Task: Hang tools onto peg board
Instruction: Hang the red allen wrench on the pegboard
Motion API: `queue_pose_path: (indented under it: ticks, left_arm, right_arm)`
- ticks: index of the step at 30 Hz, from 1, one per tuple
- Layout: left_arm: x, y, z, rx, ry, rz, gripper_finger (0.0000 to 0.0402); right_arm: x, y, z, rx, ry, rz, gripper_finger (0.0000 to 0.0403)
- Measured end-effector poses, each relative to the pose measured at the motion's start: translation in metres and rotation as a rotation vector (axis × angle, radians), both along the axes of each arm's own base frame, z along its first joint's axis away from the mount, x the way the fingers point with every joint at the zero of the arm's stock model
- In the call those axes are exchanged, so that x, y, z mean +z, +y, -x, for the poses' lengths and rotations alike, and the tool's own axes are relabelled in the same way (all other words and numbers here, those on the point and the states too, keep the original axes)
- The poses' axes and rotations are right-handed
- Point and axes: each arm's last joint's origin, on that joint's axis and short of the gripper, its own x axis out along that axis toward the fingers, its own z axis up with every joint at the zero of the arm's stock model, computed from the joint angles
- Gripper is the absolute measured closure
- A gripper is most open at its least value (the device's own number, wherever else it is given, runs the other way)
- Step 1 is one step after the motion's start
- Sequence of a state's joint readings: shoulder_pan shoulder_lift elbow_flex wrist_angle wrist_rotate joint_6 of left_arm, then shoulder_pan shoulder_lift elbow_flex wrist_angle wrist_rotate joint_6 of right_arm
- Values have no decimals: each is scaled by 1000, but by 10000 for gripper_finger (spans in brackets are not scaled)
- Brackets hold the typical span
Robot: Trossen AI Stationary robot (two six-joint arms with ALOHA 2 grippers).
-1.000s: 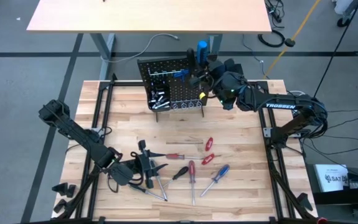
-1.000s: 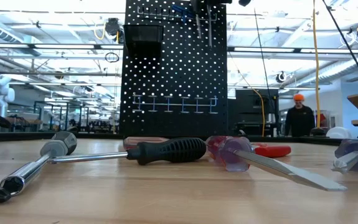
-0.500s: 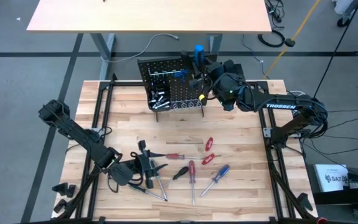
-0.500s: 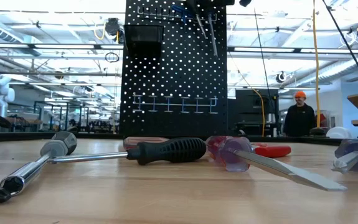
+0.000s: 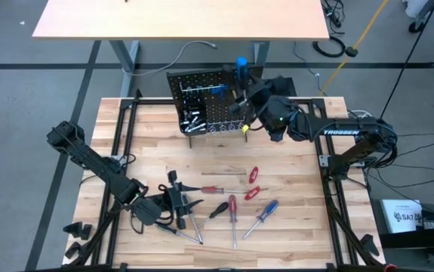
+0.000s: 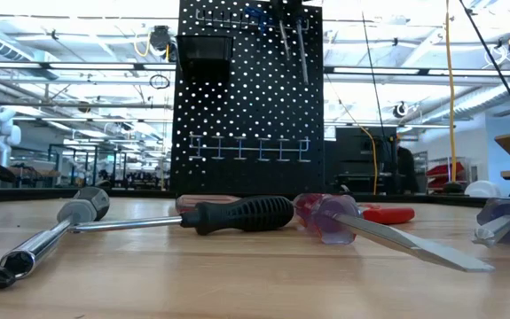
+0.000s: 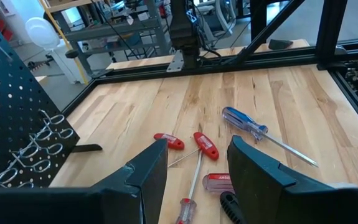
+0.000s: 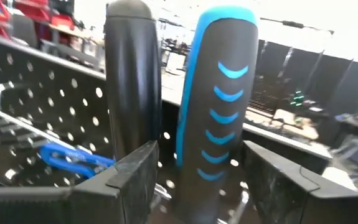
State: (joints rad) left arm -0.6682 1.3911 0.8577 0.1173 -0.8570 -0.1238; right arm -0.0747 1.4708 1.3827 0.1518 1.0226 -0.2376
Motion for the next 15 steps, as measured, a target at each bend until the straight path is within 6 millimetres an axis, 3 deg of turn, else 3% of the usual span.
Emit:
queue_pose_path:
  ticks: [15]
  left_arm:
    - [0,0,0,0,0,1,233]
  right_arm:
    - [-1,30,4,-175,226,73,183]
